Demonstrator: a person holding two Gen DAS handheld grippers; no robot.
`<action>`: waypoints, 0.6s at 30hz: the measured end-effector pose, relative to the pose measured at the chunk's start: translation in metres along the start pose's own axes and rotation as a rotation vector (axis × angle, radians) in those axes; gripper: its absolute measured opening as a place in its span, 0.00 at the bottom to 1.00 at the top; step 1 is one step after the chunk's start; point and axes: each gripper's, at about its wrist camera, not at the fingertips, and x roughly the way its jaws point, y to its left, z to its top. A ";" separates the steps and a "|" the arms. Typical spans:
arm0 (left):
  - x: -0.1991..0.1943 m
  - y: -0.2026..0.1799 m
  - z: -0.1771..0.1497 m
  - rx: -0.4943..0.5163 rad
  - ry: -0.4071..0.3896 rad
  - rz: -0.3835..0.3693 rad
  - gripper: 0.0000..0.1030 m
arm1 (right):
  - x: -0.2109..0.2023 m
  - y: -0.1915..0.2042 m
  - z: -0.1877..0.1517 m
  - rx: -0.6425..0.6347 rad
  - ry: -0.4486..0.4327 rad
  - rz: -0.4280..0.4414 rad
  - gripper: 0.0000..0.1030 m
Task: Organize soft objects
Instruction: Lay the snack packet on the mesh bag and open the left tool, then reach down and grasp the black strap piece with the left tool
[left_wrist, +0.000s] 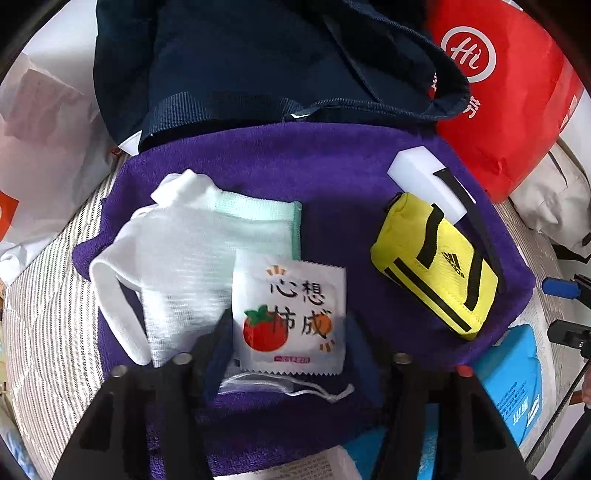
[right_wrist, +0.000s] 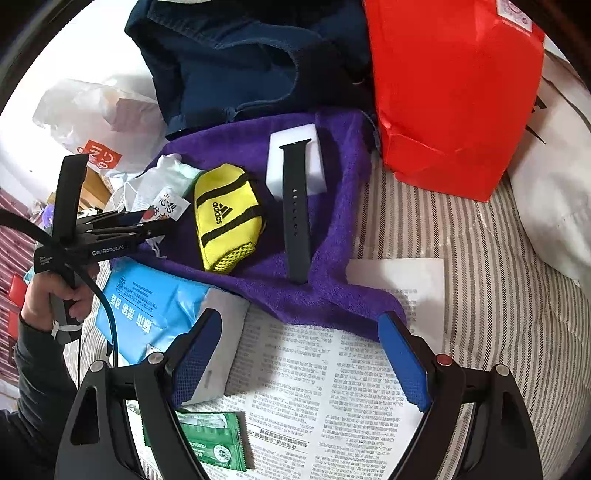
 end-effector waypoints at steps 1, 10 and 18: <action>0.005 -0.005 0.003 0.002 0.001 0.000 0.64 | 0.000 -0.002 -0.001 0.004 0.003 -0.001 0.84; -0.007 -0.011 0.009 -0.007 -0.020 0.042 0.70 | -0.009 -0.005 -0.013 0.012 0.004 -0.013 0.84; -0.048 -0.010 0.001 -0.011 -0.074 0.069 0.71 | -0.027 0.007 -0.025 -0.014 -0.016 -0.012 0.84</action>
